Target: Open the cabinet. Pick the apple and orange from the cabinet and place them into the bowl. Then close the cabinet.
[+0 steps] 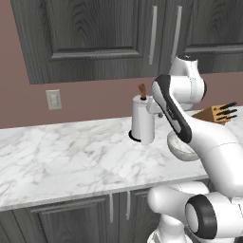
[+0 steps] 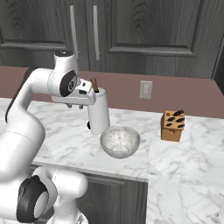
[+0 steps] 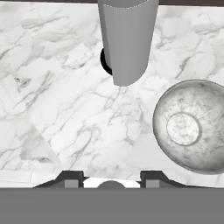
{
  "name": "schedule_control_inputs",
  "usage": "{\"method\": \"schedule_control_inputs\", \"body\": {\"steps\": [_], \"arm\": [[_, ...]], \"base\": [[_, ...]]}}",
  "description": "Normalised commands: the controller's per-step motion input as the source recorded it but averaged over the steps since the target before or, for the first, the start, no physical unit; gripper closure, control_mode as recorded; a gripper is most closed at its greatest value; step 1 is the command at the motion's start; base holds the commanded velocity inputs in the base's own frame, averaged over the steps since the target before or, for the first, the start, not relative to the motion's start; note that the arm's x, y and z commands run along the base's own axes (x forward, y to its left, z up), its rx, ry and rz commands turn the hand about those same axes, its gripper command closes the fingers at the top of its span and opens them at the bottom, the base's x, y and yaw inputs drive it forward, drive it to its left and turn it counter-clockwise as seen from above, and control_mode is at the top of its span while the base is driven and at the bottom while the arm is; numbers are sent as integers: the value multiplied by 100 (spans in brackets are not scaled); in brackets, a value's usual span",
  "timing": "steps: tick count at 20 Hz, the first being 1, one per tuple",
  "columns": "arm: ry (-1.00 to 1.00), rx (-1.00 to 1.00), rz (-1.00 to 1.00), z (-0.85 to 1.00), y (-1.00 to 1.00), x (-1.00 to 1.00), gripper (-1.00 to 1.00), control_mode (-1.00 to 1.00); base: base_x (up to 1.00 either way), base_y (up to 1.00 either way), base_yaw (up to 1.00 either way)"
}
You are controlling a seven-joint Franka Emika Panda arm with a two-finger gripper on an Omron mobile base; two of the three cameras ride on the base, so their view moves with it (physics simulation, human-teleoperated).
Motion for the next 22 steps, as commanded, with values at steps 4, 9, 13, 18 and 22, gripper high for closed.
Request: {"method": "schedule_control_inputs", "body": {"steps": [4, 9, 13, 18, 22], "arm": [[-3, 0, 0, 0, 3, 0, -100, -100], [-6, 0, 1, 20, 10, -10, -100, -100], [-19, 0, 6, 39, 0, -26, -100, -100], [-24, 0, 5, 50, 0, -28, -100, -100], [-26, 0, 1, 48, 0, -9, -100, -100]], "base": [[0, 0, 0], [0, 0, 0], [0, 0, 0], [0, 0, 0], [0, 0, 0]]}}
